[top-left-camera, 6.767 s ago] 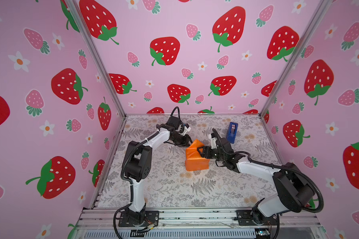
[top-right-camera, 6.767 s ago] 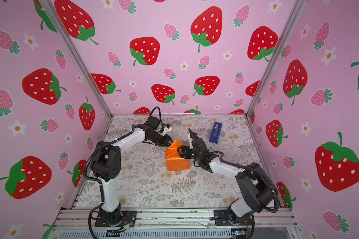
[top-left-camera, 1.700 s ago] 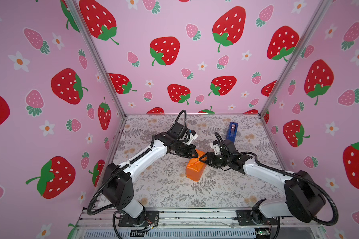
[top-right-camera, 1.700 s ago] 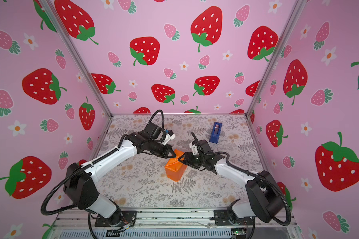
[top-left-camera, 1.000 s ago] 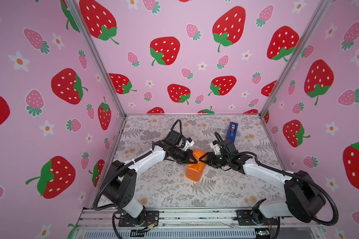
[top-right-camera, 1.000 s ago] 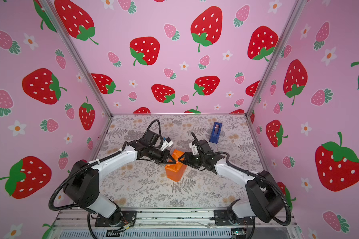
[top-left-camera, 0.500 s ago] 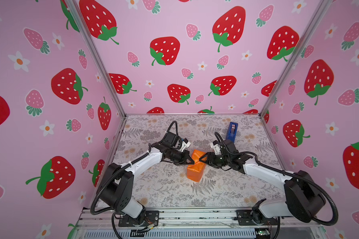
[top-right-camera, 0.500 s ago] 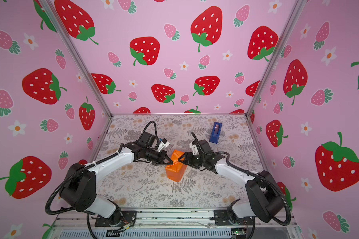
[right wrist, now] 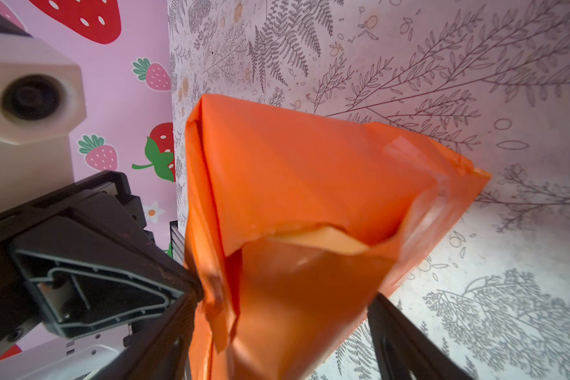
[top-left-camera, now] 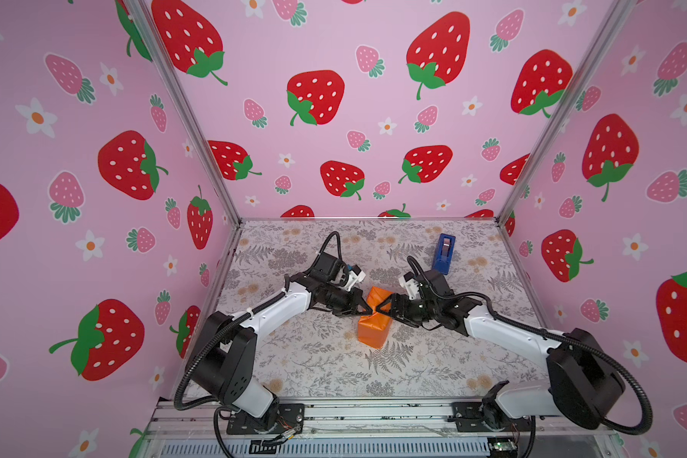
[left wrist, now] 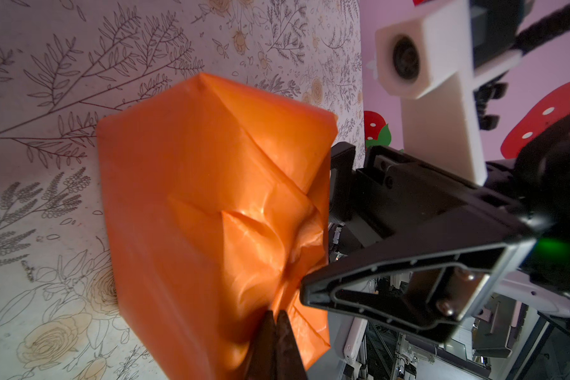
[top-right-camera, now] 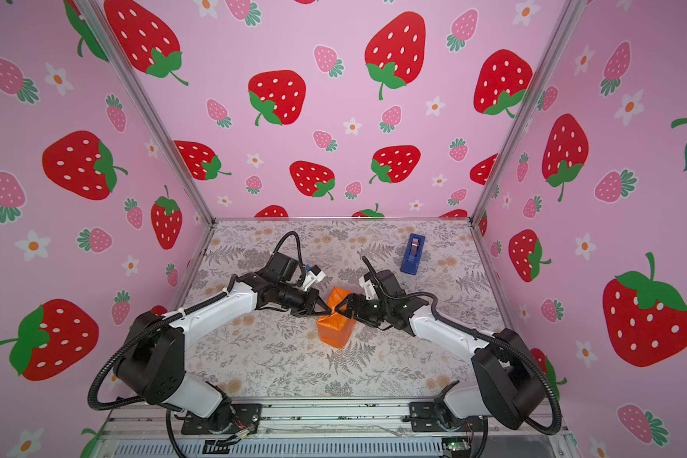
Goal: Wrap a gift box in wrapping paper
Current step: Fold the wrapping paper in the gift box.
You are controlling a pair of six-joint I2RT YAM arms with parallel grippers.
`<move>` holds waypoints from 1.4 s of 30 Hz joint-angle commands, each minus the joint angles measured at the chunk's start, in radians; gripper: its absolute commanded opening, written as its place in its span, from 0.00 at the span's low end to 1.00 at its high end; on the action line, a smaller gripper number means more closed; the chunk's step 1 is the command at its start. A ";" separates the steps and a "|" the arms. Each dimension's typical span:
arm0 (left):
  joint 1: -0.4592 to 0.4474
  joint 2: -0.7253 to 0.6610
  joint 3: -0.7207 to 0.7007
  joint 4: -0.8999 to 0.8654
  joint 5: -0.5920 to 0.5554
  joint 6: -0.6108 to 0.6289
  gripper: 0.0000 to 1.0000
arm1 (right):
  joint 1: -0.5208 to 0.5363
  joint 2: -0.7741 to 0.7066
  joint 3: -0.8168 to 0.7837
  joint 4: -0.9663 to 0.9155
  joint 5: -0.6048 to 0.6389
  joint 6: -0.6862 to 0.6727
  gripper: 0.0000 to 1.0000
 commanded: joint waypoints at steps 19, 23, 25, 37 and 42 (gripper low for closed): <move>-0.010 0.034 -0.041 -0.155 -0.122 0.033 0.00 | -0.073 -0.018 0.001 -0.160 0.111 -0.084 0.68; -0.010 0.037 -0.040 -0.153 -0.122 0.031 0.00 | -0.076 -0.026 -0.001 -0.146 0.089 -0.088 0.61; -0.013 0.038 -0.033 -0.150 -0.118 0.029 0.00 | -0.076 -0.019 -0.005 -0.112 0.054 -0.078 0.56; -0.062 0.008 0.087 -0.165 -0.104 -0.009 0.03 | -0.072 0.003 -0.034 -0.031 -0.022 -0.062 0.54; -0.086 0.053 0.094 -0.207 -0.152 0.012 0.09 | -0.072 0.006 -0.030 -0.038 -0.021 -0.067 0.54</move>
